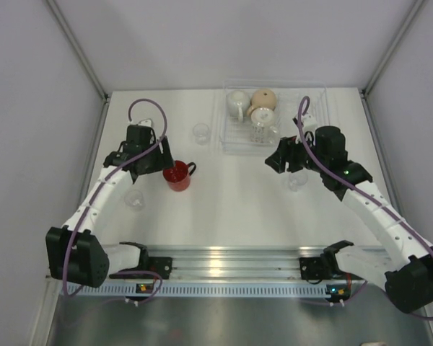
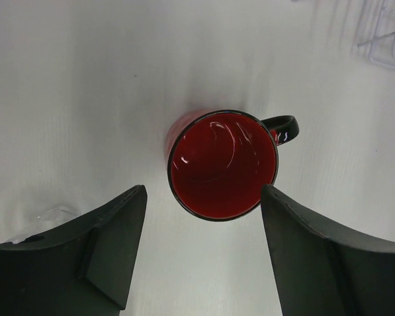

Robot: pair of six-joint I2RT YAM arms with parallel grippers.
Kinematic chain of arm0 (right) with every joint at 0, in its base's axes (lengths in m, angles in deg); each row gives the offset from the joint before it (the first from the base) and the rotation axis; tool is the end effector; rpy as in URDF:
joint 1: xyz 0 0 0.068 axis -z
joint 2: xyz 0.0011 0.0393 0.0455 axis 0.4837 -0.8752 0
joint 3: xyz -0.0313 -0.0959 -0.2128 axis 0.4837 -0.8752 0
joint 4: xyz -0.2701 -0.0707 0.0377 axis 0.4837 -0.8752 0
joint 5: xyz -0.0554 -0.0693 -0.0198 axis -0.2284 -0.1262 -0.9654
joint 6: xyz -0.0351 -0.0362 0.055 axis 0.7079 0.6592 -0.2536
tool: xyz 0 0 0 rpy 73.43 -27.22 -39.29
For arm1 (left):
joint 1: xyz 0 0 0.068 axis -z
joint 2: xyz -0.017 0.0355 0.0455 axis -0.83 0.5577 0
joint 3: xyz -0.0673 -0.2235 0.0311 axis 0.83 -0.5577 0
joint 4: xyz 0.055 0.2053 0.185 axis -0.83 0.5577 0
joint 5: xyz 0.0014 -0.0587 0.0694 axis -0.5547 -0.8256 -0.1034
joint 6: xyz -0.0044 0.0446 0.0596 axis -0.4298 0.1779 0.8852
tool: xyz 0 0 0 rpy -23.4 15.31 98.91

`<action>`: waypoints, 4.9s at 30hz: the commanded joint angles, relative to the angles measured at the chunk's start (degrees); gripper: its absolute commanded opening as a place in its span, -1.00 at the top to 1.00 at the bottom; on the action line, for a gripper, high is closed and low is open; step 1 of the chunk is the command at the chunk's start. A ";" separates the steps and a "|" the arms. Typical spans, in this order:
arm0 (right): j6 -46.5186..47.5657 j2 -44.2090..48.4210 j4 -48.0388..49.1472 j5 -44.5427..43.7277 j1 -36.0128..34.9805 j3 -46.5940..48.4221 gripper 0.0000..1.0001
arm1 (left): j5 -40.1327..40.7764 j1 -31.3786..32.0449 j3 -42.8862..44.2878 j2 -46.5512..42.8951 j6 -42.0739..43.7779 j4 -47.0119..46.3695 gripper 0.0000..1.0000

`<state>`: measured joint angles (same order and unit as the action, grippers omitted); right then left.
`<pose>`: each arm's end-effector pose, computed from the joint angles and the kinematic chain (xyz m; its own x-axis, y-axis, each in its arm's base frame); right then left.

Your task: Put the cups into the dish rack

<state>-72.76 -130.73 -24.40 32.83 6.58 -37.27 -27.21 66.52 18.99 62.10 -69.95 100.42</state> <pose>0.2673 0.1322 0.2661 -0.5724 0.0221 -0.8197 -0.5014 0.7815 0.3712 0.3033 -0.0558 0.2219 -0.7405 -0.2533 -0.6225 -0.1103 0.9595 -0.2592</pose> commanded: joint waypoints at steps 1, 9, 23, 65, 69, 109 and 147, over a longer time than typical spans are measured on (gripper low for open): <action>-0.32 0.88 2.83 2.35 -0.50 -0.09 -0.23 | 4.72 0.40 -1.14 -0.17 -0.06 0.04 -0.51; -3.58 1.49 3.80 0.43 -2.52 -0.27 -0.22 | 5.11 -0.31 -1.05 4.22 -0.77 -0.48 -0.48; -1.91 1.14 1.78 -6.26 -9.38 0.87 -0.27 | -2.04 4.69 5.36 16.44 2.48 -1.28 0.67; 1.43 -30.14 7.93 -24.89 -27.57 9.49 0.06 | -3.53 30.01 9.76 21.45 0.55 -7.96 0.90; 0.46 -31.55 8.02 -24.19 -27.84 9.49 0.15 | -3.35 30.10 10.20 22.07 0.11 -7.96 0.82; 9.07 -36.38 4.77 -22.08 -28.10 12.91 0.04 | -3.97 5.59 4.84 5.55 -11.31 -2.07 -0.15; -81.18 -22.32 94.66 16.33 -3.58 0.70 1.00 | -36.59 17.43 -7.21 -14.76 -16.95 -53.05 -0.53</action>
<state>-142.66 -151.96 49.15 52.28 3.93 -36.88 -67.53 78.71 10.71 46.30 -87.96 55.66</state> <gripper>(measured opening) 0.113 0.765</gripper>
